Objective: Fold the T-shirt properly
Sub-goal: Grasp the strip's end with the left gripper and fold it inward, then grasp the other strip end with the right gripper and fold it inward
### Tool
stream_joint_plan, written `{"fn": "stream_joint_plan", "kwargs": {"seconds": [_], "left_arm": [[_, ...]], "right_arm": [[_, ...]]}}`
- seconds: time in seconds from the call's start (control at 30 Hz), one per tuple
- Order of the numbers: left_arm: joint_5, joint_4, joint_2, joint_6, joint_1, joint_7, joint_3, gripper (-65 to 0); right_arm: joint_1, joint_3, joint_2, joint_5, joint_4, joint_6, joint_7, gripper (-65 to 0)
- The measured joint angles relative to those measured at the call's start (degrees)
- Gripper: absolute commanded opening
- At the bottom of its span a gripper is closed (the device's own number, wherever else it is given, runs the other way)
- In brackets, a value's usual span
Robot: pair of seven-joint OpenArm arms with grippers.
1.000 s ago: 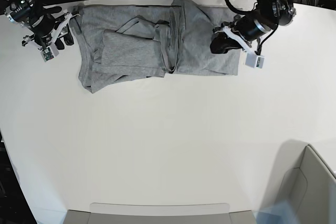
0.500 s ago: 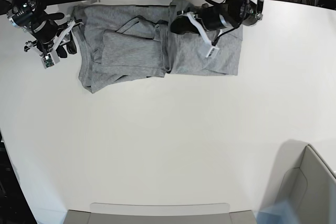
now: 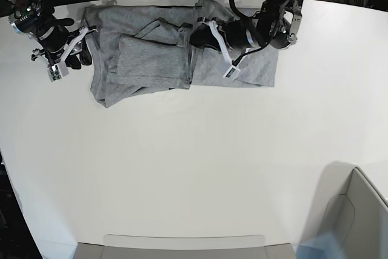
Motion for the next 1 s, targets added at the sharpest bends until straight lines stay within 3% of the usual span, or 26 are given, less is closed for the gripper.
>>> {"fn": "stream_joint_plan", "kwargs": {"seconds": [0.07,0.17,0.37,0.7,0.83,1.0], "left_arm": [[0.0,0.9,0.07,-0.02,0.17,0.0,-1.77,-65.0],[-0.42,2.4,0.02,-0.02,0.31,-0.02,-4.44,-65.0],[-0.17,2.49,-0.09,-0.04,2.03,0.26,-4.87,-65.0],[-0.22,2.49,0.02,-0.04,1.84,0.17,-4.79,-65.0],[-0.22,2.49,0.02,-0.04,2.05,0.02,-4.79,-65.0],[-0.2,2.49,0.02,-0.04,2.82,-0.22,-4.9,-65.0]], "right_arm": [[-0.11,2.08,0.0,6.54,-3.23,0.44,0.7,-46.6],[-0.42,4.55,1.09,15.26,-9.16,7.1,1.07,-46.5],[0.48,5.64,2.03,19.26,-21.97,8.87,1.01,-46.5],[6.47,4.92,1.97,19.43,-31.12,8.92,2.38,-46.6],[8.55,1.03,2.12,15.91,-31.36,9.16,3.65,-46.6],[8.61,-3.17,0.83,17.86,-30.91,9.16,4.15,-46.6]]}}
